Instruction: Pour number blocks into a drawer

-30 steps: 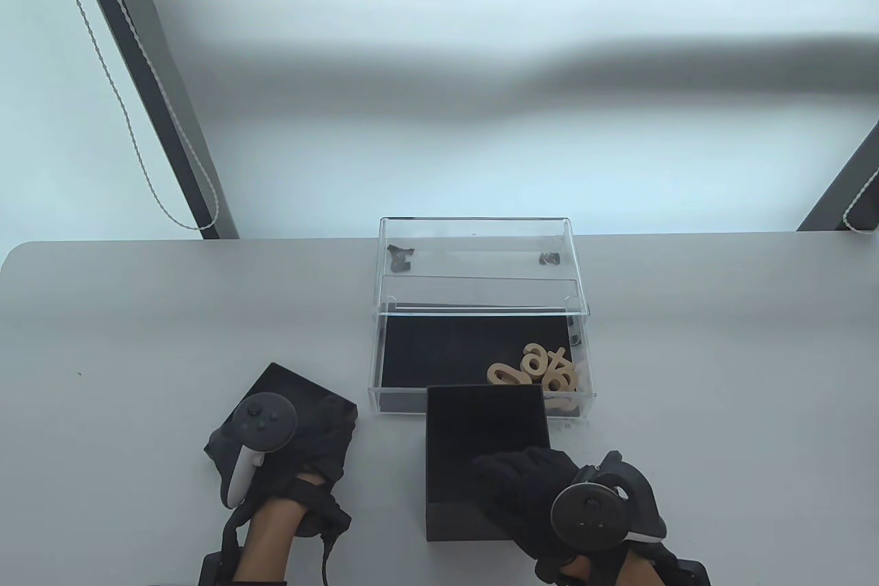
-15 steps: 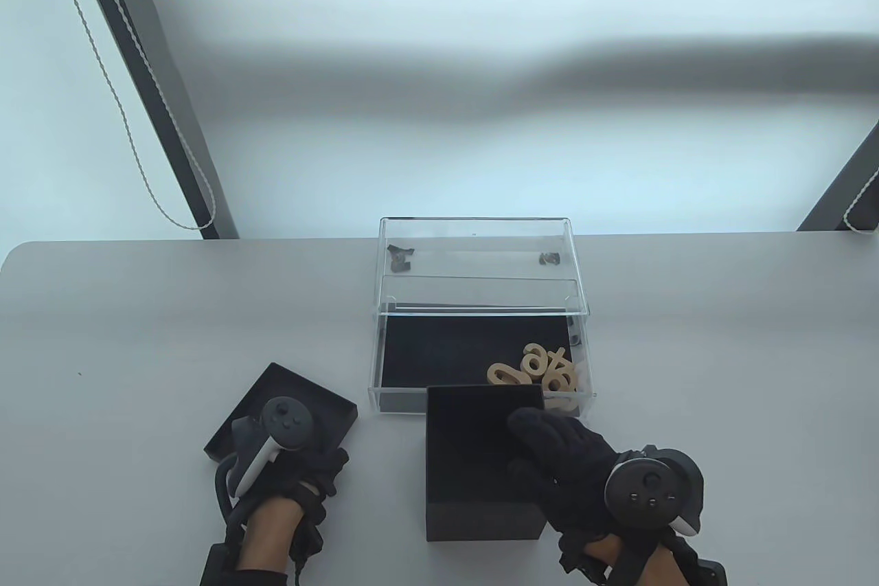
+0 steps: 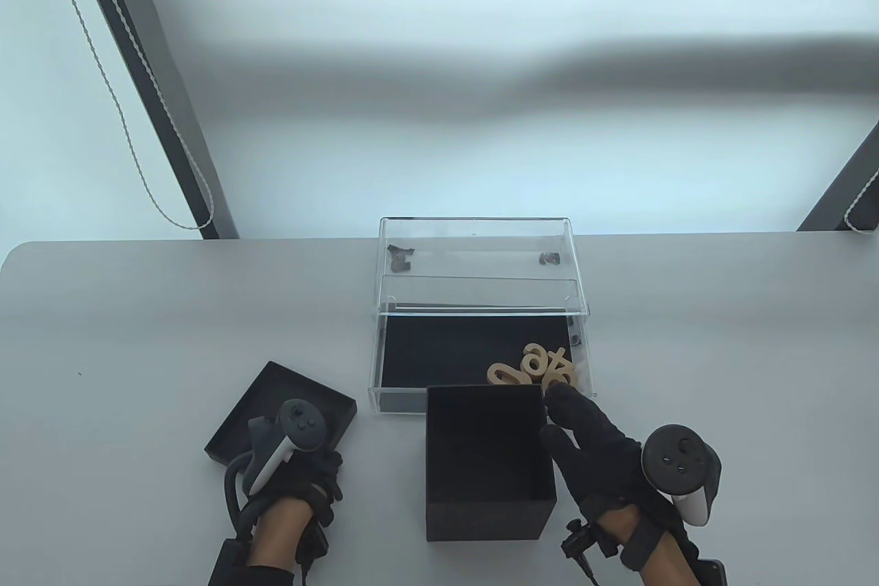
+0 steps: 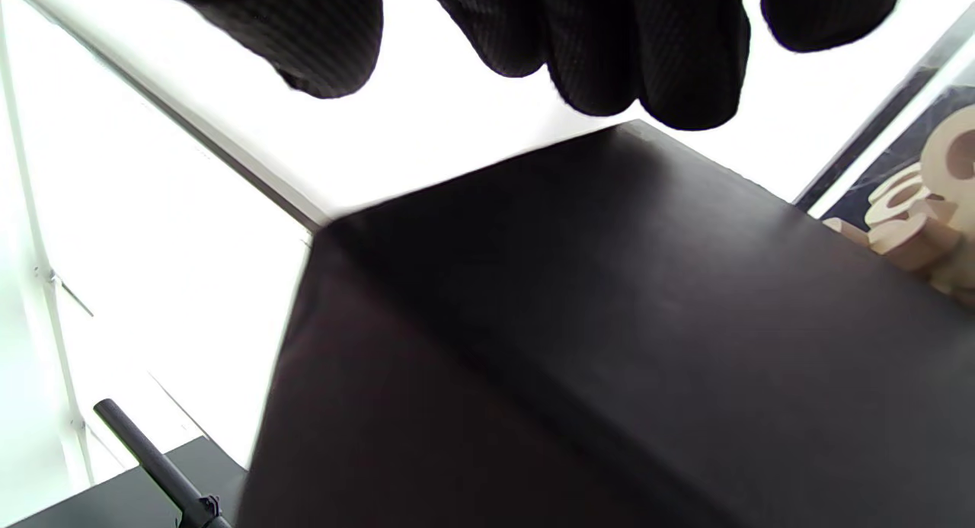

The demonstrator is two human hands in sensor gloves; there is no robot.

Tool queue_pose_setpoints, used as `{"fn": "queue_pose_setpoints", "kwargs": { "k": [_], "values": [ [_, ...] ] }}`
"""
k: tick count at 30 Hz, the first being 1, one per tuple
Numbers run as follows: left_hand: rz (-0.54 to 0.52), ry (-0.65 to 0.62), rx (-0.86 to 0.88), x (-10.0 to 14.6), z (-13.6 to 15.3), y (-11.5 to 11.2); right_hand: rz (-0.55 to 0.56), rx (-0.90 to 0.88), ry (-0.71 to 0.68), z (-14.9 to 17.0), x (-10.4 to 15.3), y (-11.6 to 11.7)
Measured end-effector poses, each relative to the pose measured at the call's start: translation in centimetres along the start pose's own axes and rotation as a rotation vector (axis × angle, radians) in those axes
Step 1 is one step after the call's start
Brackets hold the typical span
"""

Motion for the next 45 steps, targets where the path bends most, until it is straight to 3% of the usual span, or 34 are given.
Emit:
{"fn": "queue_pose_setpoints", "kwargs": {
  "k": [8,26,45],
  "values": [
    [-0.095,-0.040,0.098,0.4,0.1,1.3,0.020,-0.077,0.068,1.5,0.0,-0.1],
    [-0.311,-0.194,0.667,3.3,0.8,5.5,0.009,-0.108,0.082,1.8,0.0,0.3],
    [-0.277,-0.477,1.387,4.4,0.1,6.3,0.012,-0.113,0.066,1.7,0.0,0.3]
  ]
}}
Point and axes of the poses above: the tracker on the back of each hand, its own z axis roughly to the little-finger side, its own x axis roughly from the fingertips to the wrist, y = z × x, the point moved 1 cm from there along -x, roughly from the wrist to the fingertips, and after that the axes turned 6 degrees about -y, right-handed, at the moved point
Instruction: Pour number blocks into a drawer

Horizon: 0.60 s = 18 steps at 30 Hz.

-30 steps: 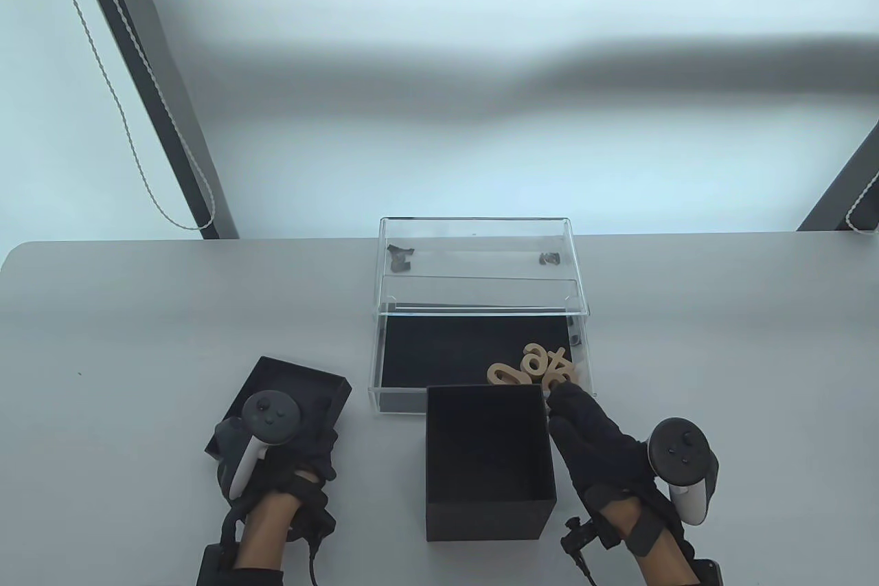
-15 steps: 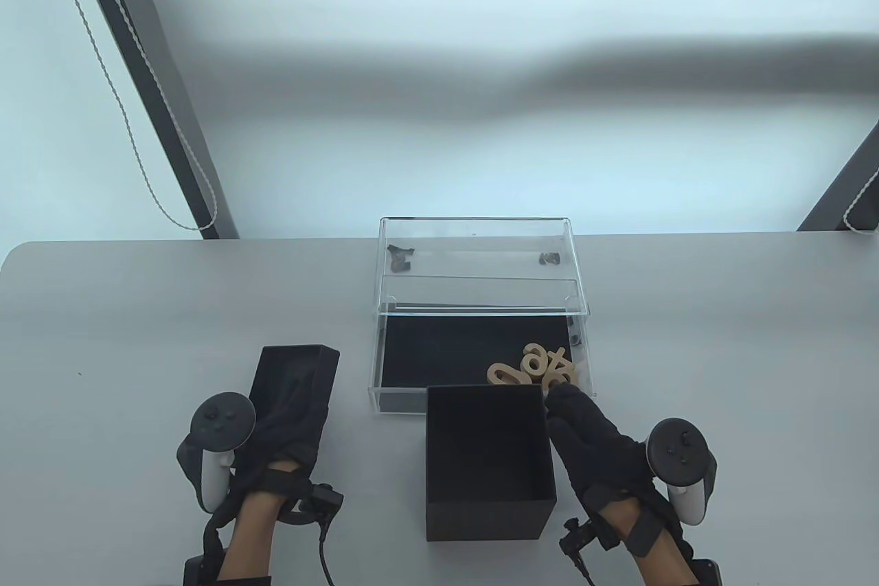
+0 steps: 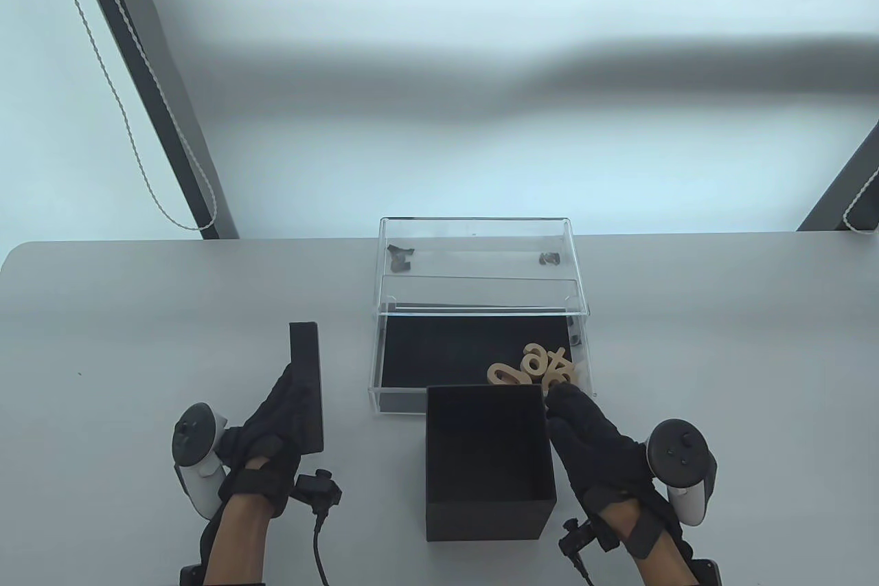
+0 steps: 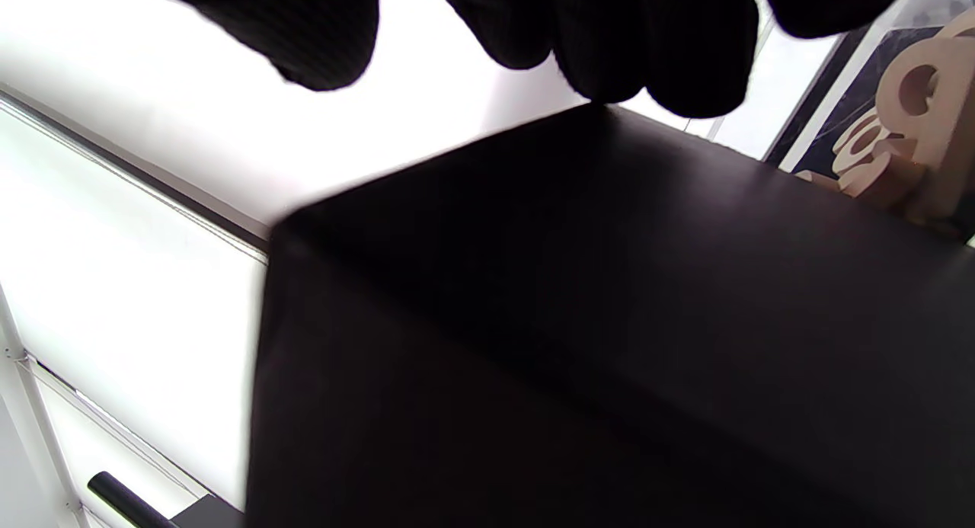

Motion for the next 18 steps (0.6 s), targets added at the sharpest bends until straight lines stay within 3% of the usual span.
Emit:
{"fn": "queue_pose_setpoints", "kwargs": {
  "k": [18],
  "values": [
    [0.251,-0.175,0.560,0.2,-1.2,-4.4,-0.024,0.062,-0.071,-1.1,0.2,0.8]
  ]
}}
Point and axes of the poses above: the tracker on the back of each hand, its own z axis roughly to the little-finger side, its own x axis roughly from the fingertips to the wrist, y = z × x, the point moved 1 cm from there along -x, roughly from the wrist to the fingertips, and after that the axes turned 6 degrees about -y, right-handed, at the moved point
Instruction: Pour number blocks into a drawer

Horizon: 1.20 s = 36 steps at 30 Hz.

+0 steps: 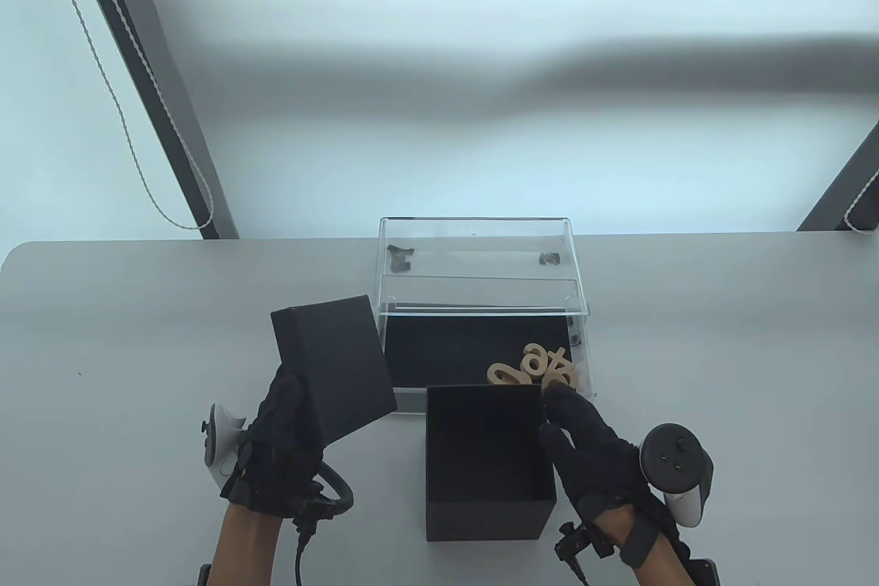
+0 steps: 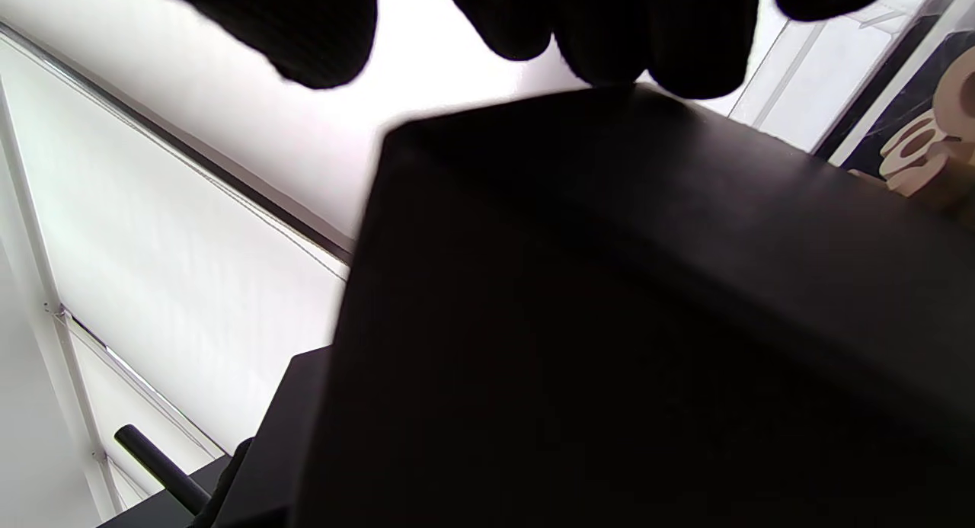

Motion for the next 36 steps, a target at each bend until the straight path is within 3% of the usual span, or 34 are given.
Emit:
{"fn": "queue_pose_setpoints", "kwargs": {
  "k": [5,10,17,36],
  "values": [
    [0.053,0.009,0.101,0.0,0.9,-1.7,-0.015,0.051,-0.048,-0.9,0.1,0.4],
    [0.100,0.016,0.188,0.1,1.8,-3.5,-0.057,0.239,-0.144,-2.4,0.3,1.1],
    [0.144,0.052,0.234,0.4,3.1,-5.1,-0.107,0.314,-0.210,-3.7,0.5,2.5],
    [0.218,0.200,0.345,1.8,7.5,-8.6,-0.149,0.258,-0.171,-3.6,0.5,3.4]
  ]
}}
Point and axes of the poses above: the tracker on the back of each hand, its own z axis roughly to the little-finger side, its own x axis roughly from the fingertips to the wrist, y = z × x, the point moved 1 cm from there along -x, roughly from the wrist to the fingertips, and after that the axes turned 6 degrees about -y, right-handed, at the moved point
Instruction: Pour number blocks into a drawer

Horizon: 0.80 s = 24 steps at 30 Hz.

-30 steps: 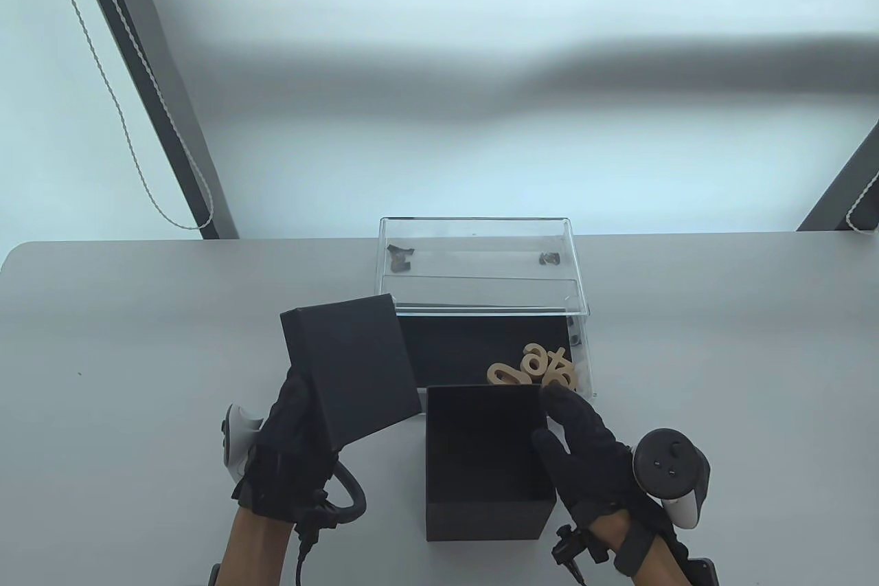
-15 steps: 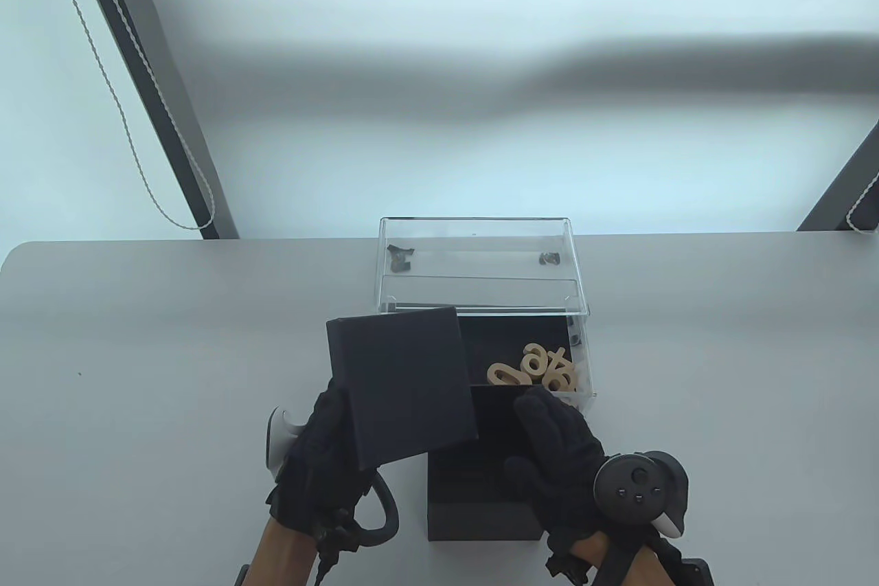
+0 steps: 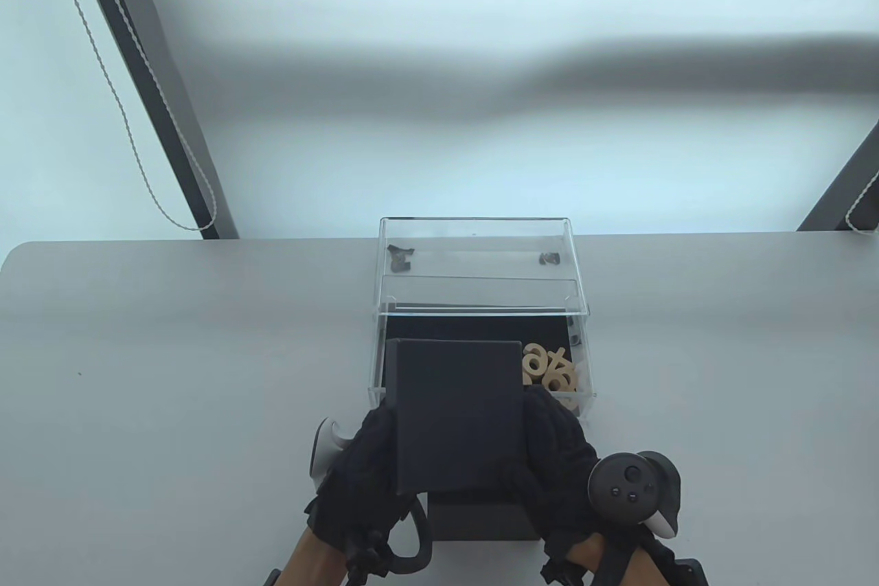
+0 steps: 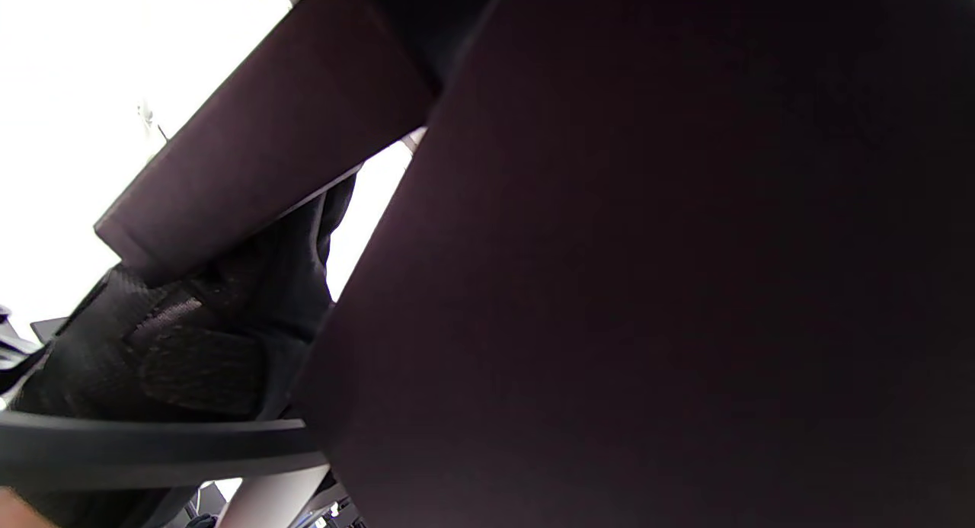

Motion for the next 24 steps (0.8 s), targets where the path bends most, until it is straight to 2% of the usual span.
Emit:
{"fn": "queue_pose_setpoints", "kwargs": {
  "k": [8,14,24],
  "values": [
    [0.007,0.008,0.051,0.1,0.7,-0.2,0.008,-0.075,-0.012,-0.3,0.0,0.1],
    [0.013,0.006,0.021,0.1,0.4,-0.3,0.022,-0.112,-0.024,-0.9,0.0,-0.2],
    [-0.022,-0.035,-0.250,0.2,-1.1,0.3,0.050,-0.138,-0.022,-2.2,0.3,-1.1]
  ]
}}
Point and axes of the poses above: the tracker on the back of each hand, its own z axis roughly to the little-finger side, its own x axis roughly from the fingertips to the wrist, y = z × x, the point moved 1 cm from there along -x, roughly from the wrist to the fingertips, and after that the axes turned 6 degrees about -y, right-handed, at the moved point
